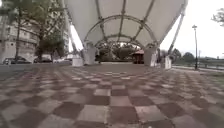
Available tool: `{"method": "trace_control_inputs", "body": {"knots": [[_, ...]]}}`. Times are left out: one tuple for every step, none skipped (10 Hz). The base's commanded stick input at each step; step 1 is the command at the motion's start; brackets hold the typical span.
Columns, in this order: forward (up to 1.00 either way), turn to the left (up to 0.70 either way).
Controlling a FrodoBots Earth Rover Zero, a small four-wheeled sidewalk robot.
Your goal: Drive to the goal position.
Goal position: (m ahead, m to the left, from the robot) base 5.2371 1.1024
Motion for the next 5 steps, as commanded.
{"method": "trace_control_inputs", "body": {"knots": [[0.85, 0.0], [0.85, 0.0], [0.85, 0.0], [0.85, 0.0], [0.85, 0.0]]}}
